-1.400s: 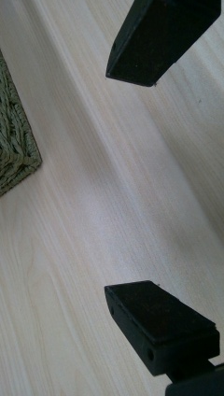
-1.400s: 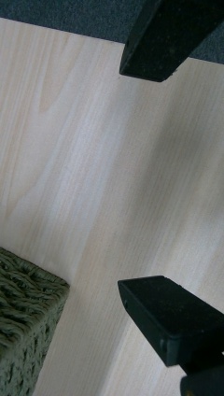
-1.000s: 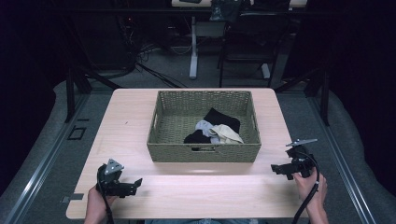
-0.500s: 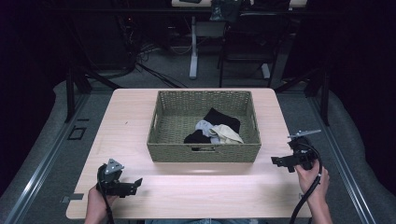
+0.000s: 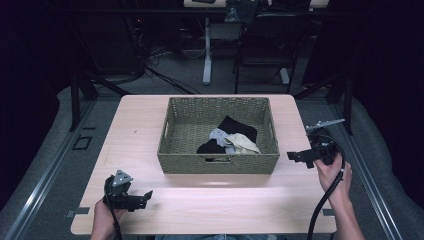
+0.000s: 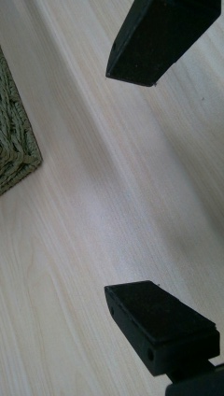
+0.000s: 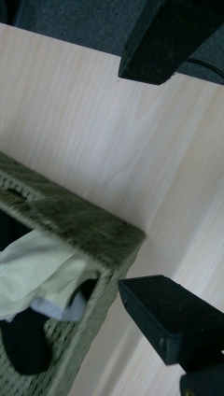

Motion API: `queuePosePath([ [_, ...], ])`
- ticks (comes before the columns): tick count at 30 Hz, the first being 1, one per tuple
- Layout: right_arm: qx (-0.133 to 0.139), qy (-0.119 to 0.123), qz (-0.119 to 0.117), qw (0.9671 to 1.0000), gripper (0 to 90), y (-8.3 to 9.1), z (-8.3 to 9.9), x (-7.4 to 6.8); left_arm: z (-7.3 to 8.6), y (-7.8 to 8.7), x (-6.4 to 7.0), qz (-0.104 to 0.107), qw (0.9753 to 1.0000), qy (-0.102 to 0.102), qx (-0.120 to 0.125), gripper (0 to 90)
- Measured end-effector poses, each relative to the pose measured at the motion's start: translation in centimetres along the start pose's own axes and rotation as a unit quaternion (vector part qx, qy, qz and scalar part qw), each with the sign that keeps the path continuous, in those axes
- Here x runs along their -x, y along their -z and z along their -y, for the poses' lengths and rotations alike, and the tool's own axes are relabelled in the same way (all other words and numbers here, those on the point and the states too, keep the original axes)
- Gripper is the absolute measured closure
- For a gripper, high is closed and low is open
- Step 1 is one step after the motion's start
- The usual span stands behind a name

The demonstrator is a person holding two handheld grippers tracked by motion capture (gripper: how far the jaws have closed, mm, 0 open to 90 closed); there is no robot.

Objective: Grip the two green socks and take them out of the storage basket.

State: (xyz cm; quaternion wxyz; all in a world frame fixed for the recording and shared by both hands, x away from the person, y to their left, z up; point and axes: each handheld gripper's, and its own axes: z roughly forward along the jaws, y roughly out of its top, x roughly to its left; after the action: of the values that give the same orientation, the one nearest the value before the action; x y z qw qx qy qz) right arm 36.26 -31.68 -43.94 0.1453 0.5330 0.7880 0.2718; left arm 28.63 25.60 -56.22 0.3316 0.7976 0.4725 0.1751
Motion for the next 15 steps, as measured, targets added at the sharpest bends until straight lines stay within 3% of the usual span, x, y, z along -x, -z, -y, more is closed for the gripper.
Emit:
queuePosePath([
  [8,0.008,0.019,-0.004,0.9998,2.0,0.6,-3.3,-1.4,0.0,0.0,0.0,0.000,1.0000,0.000,0.000,0.2],
  [15,0.001,0.044,-0.005,0.9990,2.7,-0.3,-6.2,-3.2,0.0,0.0,-0.1,0.001,1.0000,-0.001,0.000,0.2],
])
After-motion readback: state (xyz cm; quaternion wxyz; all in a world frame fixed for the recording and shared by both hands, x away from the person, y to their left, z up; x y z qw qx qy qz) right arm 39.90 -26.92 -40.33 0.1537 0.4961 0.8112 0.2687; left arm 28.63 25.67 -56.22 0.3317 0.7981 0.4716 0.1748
